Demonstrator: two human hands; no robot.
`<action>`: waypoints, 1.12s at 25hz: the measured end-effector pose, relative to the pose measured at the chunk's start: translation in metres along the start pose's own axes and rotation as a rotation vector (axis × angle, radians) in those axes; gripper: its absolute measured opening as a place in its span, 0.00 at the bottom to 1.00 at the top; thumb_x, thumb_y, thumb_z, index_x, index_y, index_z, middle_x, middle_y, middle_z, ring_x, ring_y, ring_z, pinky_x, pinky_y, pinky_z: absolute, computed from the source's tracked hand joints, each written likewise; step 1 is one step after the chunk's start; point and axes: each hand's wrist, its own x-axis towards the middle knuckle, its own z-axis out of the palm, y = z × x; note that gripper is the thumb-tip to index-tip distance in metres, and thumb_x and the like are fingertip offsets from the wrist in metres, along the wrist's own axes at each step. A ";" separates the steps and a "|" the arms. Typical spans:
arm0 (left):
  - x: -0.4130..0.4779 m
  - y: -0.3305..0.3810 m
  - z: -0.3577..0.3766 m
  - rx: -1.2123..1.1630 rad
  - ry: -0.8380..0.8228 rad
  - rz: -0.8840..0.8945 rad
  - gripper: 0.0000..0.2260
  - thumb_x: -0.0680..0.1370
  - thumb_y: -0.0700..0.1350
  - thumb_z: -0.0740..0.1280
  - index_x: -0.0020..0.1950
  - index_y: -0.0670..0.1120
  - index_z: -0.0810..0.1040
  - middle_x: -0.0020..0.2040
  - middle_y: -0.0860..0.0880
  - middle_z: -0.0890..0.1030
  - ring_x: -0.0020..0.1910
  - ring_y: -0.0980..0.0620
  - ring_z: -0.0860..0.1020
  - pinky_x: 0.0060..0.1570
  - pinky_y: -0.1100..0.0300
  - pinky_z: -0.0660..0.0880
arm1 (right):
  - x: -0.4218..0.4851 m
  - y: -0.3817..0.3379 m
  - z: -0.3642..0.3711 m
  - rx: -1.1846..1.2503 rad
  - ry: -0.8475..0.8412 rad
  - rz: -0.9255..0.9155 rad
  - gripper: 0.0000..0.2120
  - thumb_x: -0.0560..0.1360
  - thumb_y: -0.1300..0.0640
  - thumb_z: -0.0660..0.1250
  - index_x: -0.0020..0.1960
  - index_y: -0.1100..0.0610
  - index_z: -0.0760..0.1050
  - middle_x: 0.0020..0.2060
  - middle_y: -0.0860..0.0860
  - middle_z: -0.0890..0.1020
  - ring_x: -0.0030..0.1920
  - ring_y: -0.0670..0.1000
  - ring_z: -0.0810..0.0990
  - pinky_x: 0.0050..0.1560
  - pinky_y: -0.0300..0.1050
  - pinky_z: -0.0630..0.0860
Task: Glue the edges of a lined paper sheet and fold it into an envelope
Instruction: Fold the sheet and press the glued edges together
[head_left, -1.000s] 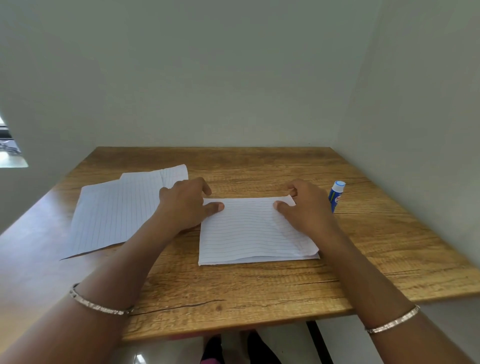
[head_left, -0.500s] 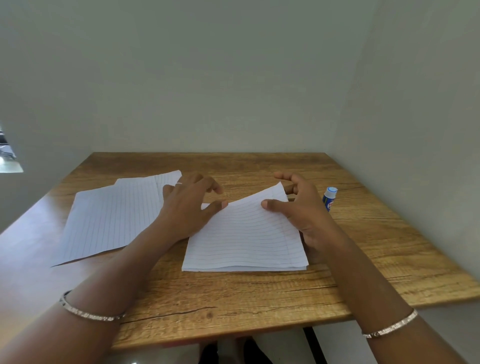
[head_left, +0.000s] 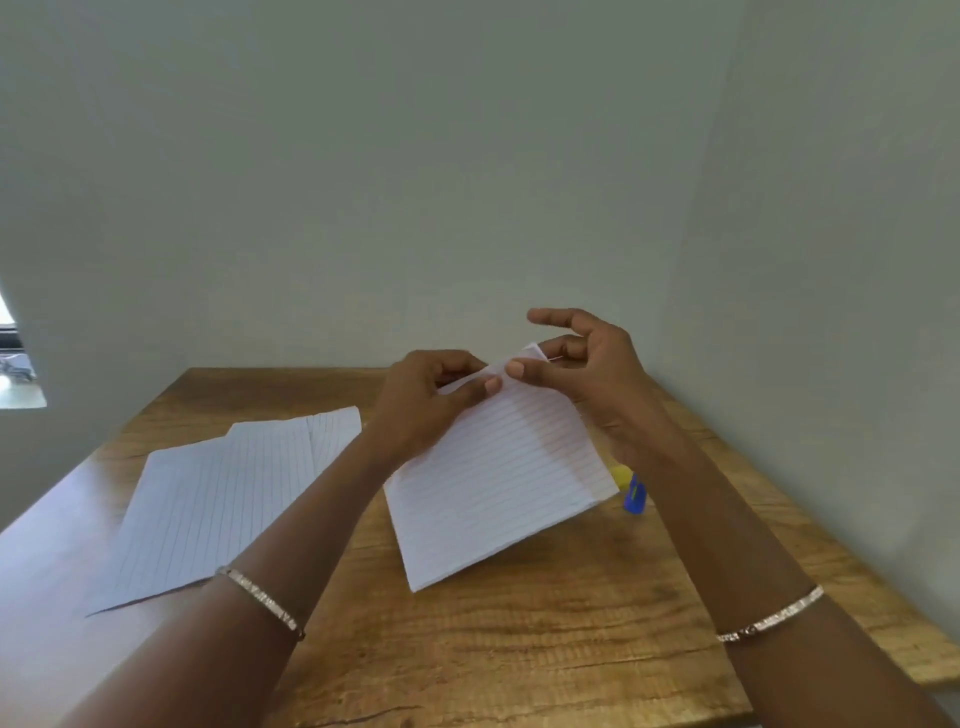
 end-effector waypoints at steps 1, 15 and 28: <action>-0.003 -0.004 0.000 0.014 0.061 0.008 0.05 0.78 0.53 0.71 0.47 0.54 0.86 0.41 0.57 0.86 0.41 0.59 0.84 0.45 0.58 0.80 | 0.007 -0.001 0.003 0.036 -0.008 0.000 0.26 0.67 0.54 0.83 0.62 0.49 0.80 0.45 0.54 0.89 0.50 0.50 0.88 0.59 0.51 0.79; -0.016 -0.017 -0.001 0.150 0.207 -0.060 0.08 0.79 0.51 0.70 0.53 0.52 0.87 0.41 0.62 0.83 0.40 0.64 0.83 0.44 0.69 0.76 | 0.016 0.048 0.040 -0.006 0.080 0.015 0.08 0.71 0.46 0.78 0.42 0.50 0.86 0.38 0.46 0.88 0.38 0.42 0.86 0.35 0.28 0.76; -0.015 -0.013 0.001 0.085 0.213 -0.008 0.09 0.80 0.51 0.68 0.57 0.51 0.85 0.46 0.59 0.86 0.46 0.64 0.83 0.44 0.72 0.76 | 0.014 0.044 0.041 -0.063 0.008 -0.025 0.09 0.70 0.50 0.80 0.43 0.55 0.88 0.36 0.48 0.89 0.36 0.42 0.86 0.35 0.29 0.76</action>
